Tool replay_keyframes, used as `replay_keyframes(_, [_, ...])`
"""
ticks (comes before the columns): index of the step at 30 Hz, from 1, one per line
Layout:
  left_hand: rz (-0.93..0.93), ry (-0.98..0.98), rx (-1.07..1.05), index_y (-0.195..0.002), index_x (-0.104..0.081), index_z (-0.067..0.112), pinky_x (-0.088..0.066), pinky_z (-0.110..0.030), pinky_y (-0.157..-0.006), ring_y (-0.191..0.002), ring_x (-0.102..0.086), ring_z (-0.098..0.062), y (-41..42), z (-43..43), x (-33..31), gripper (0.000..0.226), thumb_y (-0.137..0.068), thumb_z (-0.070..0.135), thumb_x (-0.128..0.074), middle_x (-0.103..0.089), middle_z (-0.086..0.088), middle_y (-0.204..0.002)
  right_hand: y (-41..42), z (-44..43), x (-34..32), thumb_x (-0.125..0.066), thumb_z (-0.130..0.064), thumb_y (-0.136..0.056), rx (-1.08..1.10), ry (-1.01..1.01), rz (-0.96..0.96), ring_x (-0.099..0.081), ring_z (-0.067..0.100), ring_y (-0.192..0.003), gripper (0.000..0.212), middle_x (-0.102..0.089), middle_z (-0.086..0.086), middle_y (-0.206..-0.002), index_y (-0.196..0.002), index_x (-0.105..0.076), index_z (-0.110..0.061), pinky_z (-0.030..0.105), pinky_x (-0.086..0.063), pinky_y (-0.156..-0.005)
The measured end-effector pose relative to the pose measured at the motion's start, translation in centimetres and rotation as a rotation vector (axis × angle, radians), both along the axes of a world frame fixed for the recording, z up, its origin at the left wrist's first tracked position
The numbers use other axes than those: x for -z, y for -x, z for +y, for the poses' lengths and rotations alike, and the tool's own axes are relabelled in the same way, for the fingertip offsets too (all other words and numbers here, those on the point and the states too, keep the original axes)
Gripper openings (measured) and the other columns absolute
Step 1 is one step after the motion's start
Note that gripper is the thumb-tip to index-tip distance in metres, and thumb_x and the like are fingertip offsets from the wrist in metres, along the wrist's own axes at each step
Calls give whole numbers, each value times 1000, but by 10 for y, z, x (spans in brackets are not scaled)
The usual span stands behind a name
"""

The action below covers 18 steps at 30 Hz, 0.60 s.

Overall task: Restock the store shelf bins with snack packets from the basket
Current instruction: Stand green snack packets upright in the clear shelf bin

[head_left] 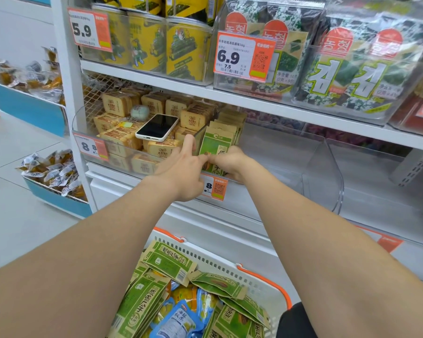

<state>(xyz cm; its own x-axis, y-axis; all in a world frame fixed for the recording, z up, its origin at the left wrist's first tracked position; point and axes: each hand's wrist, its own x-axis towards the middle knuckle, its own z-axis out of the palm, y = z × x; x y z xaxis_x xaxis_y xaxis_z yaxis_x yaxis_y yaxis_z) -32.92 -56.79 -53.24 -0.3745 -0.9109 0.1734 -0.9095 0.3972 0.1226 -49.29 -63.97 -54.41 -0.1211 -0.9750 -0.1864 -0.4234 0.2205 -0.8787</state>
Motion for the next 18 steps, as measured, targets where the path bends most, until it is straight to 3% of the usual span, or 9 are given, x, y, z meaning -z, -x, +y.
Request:
replay_keyframes(3, [-8,-5,5,-139,-53,23,-53,-52,-93,-110,-46,-33,-2,0,0,50,-90,28,-61,-20,-6,-134,3,4,-4,-89,-18,-79,-34,-39,56,-68,18,-97,45,-72,1,-107,-117,-65,-13,34,-55,-90])
replay_keyframes(7, [25,40,29,-128,-55,19,-58,-49,-78,-94,-54,-28,-5,1,-2,41,-89,25,-64,-24,-3,-127,4,11,-9,-91,-21,-75,-47,-89,106,-69,25,-105,49,-72,5,-115,-117,-66,-17,44,-58,-96])
replay_keyframes(9, [46,67,29,-121,-51,20,-58,-49,-70,-81,-55,-26,-7,2,-3,35,-89,23,-65,-26,-3,-122,4,18,-14,-87,-24,-80,-65,-92,128,-71,29,-101,39,-72,7,-110,-113,-67,-19,47,-62,-87])
replay_keyframes(11, [87,88,20,-112,-44,20,-56,-49,-65,-73,-55,-27,-7,3,-3,31,-88,20,-65,-29,-5,-119,4,27,-17,-78,-32,-83,-41,-72,239,-70,30,-97,32,-71,9,-110,-111,-68,-20,40,-63,-76])
replay_keyframes(15, [150,31,-103,-107,-44,17,-47,-43,-67,-85,-59,-33,-8,8,-5,26,-93,30,-61,-50,-7,-109,3,57,-16,-61,-31,-92,49,234,655,-59,38,-112,43,-60,17,-123,-126,-54,-7,39,-50,-83])
replay_keyframes(18, [91,-49,-219,-86,-55,15,-52,-39,-69,-80,-62,-31,-9,13,-6,32,-93,46,-57,-63,-6,-84,-1,91,-22,-53,-23,-92,-81,617,914,-55,36,-106,29,-58,15,-117,-117,-53,-9,43,-48,-83])
